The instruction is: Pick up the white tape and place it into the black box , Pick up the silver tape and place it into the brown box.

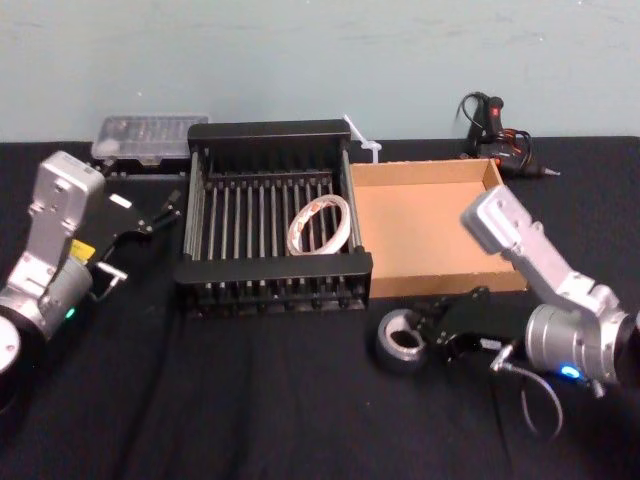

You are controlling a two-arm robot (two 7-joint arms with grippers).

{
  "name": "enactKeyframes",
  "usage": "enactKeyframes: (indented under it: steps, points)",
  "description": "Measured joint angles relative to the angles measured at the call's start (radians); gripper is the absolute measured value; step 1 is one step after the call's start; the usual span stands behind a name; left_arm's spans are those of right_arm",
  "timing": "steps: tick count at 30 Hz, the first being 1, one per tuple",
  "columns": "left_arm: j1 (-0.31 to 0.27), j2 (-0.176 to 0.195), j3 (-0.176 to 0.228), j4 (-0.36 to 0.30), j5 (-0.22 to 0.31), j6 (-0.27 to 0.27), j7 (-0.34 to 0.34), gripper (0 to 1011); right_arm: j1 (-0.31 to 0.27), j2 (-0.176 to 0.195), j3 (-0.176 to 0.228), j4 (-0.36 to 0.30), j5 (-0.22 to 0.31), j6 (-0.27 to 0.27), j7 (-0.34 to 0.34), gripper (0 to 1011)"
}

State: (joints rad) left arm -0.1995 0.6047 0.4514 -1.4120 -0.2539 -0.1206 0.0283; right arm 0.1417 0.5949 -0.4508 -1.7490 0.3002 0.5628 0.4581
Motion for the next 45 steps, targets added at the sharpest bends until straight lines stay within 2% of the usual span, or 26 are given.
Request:
enactKeyframes:
  steps: [8,16,17,32,38,45]
  points:
    - [0.000,0.000,0.000,0.000,0.000,0.000,0.000,1001,0.018,-0.016,0.058,0.004,0.012,0.012,-0.061,135]
    - [0.000,0.000,0.000,0.000,0.000,0.000,0.000,1001,0.050,-0.053,0.101,0.030,0.003,0.025,-0.115,135]
    - [0.000,0.000,0.000,0.000,0.000,0.000,0.000,1001,0.063,-0.066,0.109,0.045,-0.005,0.030,-0.127,135]
    - [0.000,0.000,0.000,0.000,0.000,0.000,0.000,1002,0.163,-0.149,0.131,0.161,-0.053,0.047,-0.165,135]
    - [0.000,0.000,0.000,0.000,0.000,0.000,0.000,1001,0.177,-0.173,0.142,0.190,-0.066,0.054,-0.174,135]
    - [0.000,0.000,0.000,0.000,0.000,0.000,0.000,1002,0.178,-0.171,0.142,0.189,-0.066,0.054,-0.175,135]
